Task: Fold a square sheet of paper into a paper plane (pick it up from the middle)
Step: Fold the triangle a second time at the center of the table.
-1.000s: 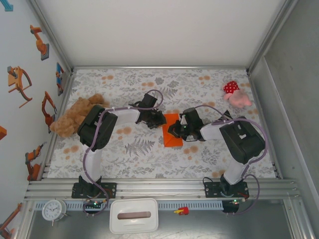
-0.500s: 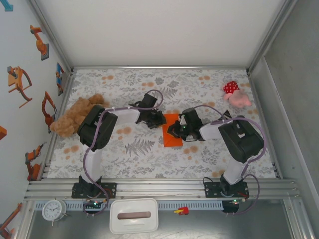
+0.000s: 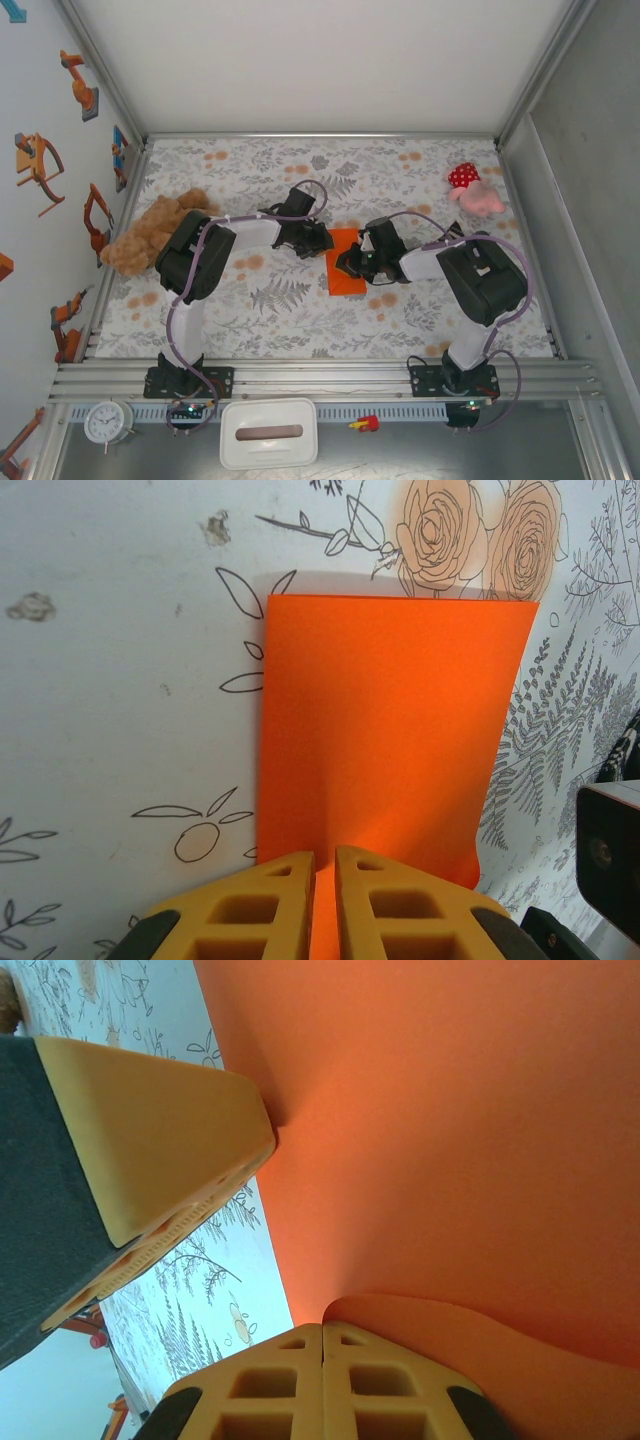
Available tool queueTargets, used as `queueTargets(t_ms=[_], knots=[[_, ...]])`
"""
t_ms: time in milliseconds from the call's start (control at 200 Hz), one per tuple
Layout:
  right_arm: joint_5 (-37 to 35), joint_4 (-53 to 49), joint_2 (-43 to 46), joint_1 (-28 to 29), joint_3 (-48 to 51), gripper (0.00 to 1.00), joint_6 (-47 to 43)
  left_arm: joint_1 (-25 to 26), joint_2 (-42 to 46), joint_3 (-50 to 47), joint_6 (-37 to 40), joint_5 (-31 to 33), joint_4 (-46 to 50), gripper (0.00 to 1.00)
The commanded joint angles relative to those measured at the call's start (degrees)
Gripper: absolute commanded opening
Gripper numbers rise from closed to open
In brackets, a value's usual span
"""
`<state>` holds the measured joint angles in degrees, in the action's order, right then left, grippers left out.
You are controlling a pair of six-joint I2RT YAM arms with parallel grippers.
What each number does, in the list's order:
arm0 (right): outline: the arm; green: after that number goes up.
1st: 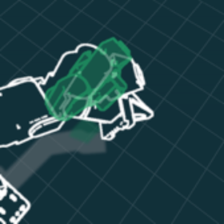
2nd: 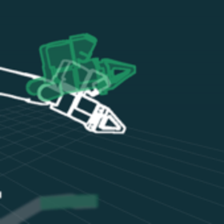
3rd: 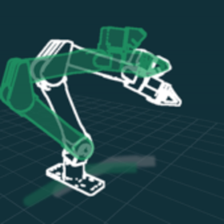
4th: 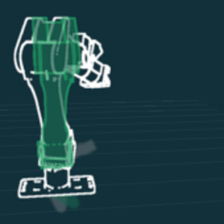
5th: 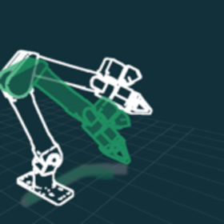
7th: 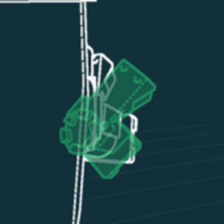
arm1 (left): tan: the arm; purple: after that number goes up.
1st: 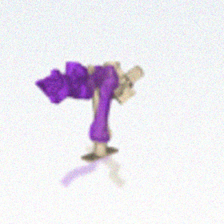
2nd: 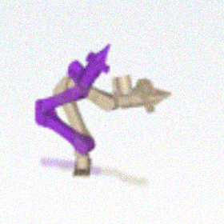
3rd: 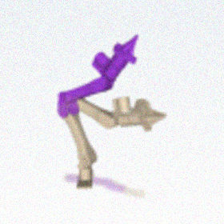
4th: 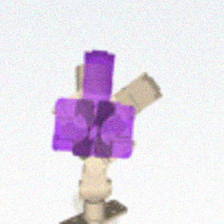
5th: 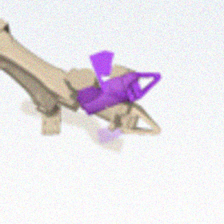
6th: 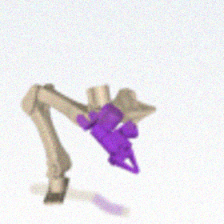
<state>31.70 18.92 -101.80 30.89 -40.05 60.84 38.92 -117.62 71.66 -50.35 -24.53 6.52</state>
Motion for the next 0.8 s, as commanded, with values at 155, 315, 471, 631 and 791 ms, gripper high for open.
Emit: queueTargets(t_ms=[155, 315, 471, 631, 791], knots=[[-0.2, 2.5, -1.0, 0.4, -0.9, 0.0, -0.3, -0.2, -2.4, 0.0, 1.2, 0.5, 3.4, 0.16], [-0.2, 2.6, -1.6, 0.4, -1.1, 0.0, -0.1, -0.2, -2.4, 0.0, 1.1, 0.5, 3.4, 0.16], [-0.7, 2.0, -2.1, 0.4, -1.1, 0.0, -0.1, -0.2, -2.4, -0.2, 1.1, 0.5, 3.4, 0.16], [-1.2, 0.4, -1.9, 0.4, -1.1, 0.0, -0.7, -0.2, -2.3, -0.1, 1.1, 0.6, 3.5, 0.16], [-1.8, -0.9, -0.5, 0.3, -1.1, 0.0, -1.3, -0.2, -2.3, -0.2, 1.1, 0.6, 3.5, 0.16]])
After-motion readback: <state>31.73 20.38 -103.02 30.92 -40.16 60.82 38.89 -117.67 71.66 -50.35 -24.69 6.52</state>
